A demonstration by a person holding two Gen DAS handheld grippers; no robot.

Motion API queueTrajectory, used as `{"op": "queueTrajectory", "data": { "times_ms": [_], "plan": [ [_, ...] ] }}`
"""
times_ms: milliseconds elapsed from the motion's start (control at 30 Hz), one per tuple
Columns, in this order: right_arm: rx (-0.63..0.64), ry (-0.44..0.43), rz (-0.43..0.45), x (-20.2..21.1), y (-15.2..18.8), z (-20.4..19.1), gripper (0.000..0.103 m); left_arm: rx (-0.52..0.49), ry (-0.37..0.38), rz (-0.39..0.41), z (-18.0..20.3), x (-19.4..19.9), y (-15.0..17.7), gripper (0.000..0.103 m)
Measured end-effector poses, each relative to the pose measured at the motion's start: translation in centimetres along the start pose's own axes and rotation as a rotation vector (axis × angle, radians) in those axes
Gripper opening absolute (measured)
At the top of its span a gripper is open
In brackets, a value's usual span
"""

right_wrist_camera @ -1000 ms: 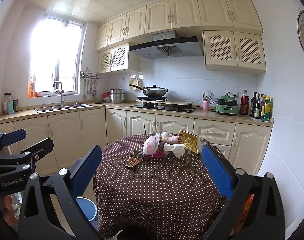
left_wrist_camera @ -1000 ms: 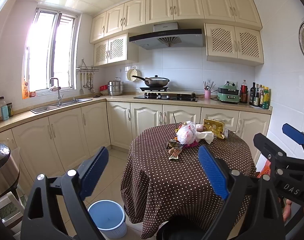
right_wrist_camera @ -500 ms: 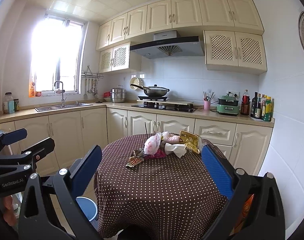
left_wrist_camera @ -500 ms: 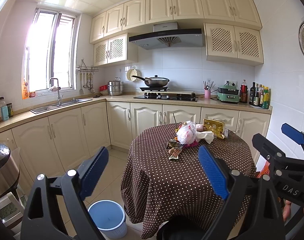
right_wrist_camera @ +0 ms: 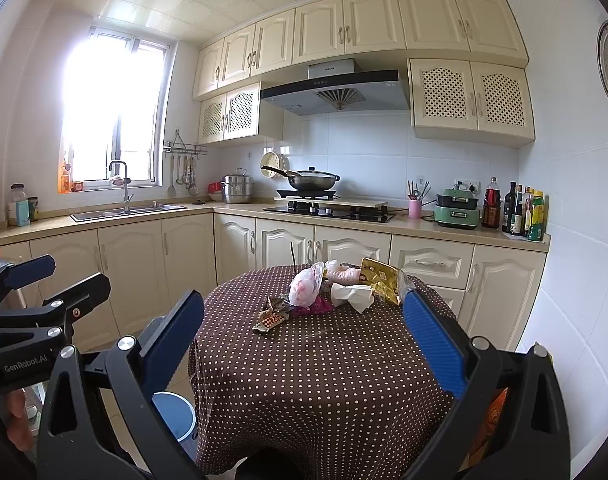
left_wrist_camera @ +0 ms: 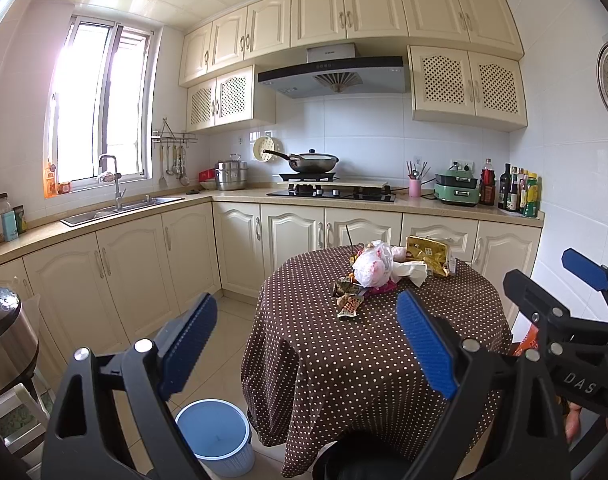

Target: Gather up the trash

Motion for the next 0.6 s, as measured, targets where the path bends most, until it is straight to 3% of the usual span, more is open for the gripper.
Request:
{"op": "queueTrajectory", "data": {
  "times_ms": [600],
  "plan": [
    [-0.02, -0.012, -0.018, -2.6, 0.4, 0.2, 0.096, -0.009, -0.024, -0.025, -1.0, -2.2, 0.3, 0.089]
  ]
}}
Point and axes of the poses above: each gripper's, at about its wrist camera, not at the fingertips, and x roughly against the way its jaws point, z to its right, y to its underside, the point moved 3 cm from there along -x, roughly the way its jaws point, and after that the axes turned 12 degrees about x, right-handed, at the moved point
